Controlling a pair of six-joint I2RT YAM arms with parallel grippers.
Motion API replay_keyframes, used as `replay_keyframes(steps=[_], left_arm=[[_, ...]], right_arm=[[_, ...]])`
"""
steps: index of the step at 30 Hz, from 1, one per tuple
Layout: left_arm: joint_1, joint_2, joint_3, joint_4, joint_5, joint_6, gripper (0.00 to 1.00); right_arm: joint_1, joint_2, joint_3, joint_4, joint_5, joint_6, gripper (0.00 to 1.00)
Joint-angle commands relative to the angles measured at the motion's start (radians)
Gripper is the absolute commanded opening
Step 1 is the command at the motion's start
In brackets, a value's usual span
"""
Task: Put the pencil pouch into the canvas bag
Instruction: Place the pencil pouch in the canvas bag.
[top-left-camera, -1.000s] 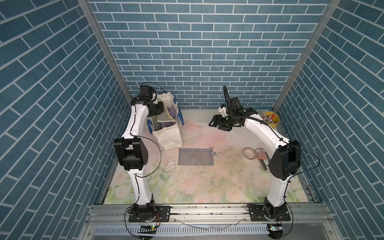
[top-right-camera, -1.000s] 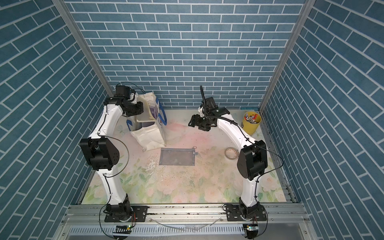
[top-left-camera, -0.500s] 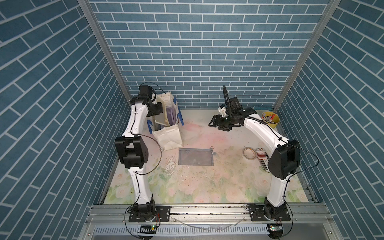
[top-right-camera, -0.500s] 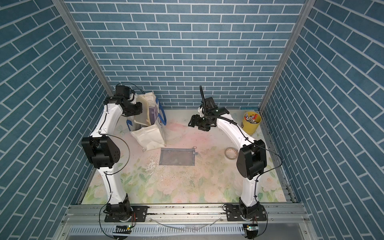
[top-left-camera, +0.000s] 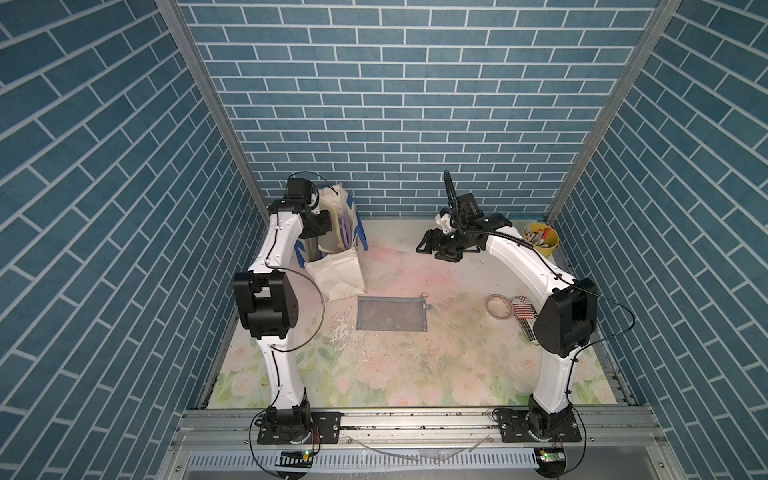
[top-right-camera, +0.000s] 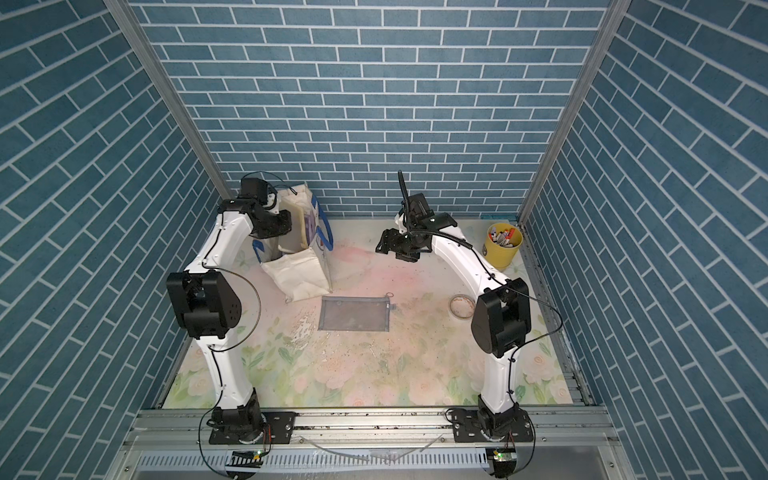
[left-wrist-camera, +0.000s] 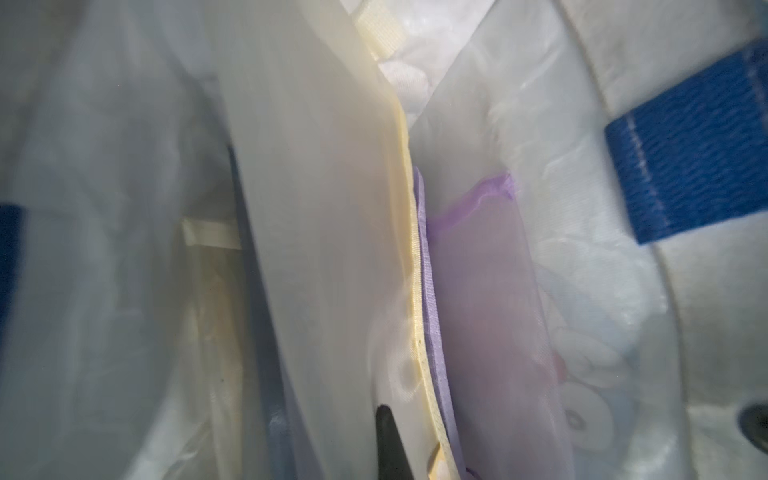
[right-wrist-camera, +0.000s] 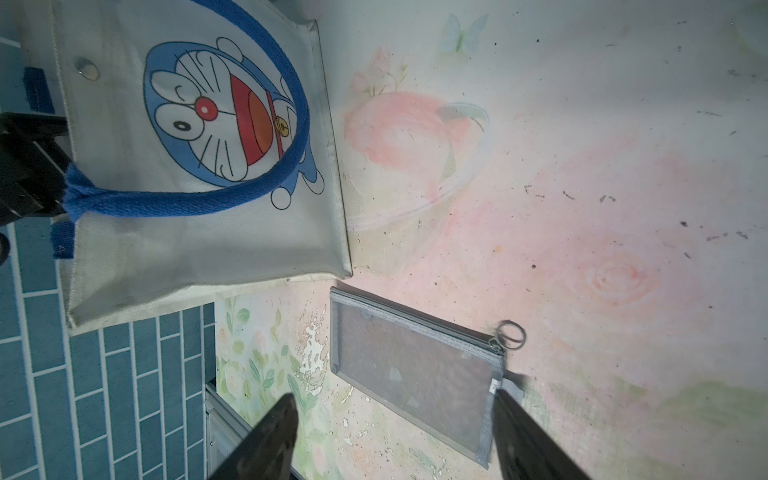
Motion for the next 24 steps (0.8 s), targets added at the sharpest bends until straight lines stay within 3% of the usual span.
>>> replay_keyframes(steps=[1, 5, 10, 16, 19, 24], left_arm=[[-0.009, -0.03, -0.044, 0.056, 0.01, -0.05, 0.05], [-0.009, -0.024, -0.028, 0.037, 0.006, -0.047, 0.09], [-0.009, -0.084, -0.021, 0.037, -0.017, -0.049, 0.45], [-0.009, -0.226, -0.037, 0.018, -0.083, -0.045, 0.69], [-0.033, -0.339, -0.108, 0.032, -0.112, -0.045, 0.75], [-0.164, -0.535, -0.257, -0.007, -0.207, 0.002, 0.79]], right_arm=[[0.01, 0.008, 0.029, -0.006, 0.002, -0.008, 0.73], [0.009, -0.001, 0.009, 0.001, -0.001, -0.01, 0.73], [0.011, -0.009, -0.004, 0.008, -0.001, -0.012, 0.73], [0.011, 0.014, -0.001, 0.003, -0.007, -0.029, 0.73], [0.012, 0.043, 0.003, -0.001, -0.02, -0.041, 0.73], [0.014, 0.106, 0.024, 0.001, -0.05, -0.052, 0.72]])
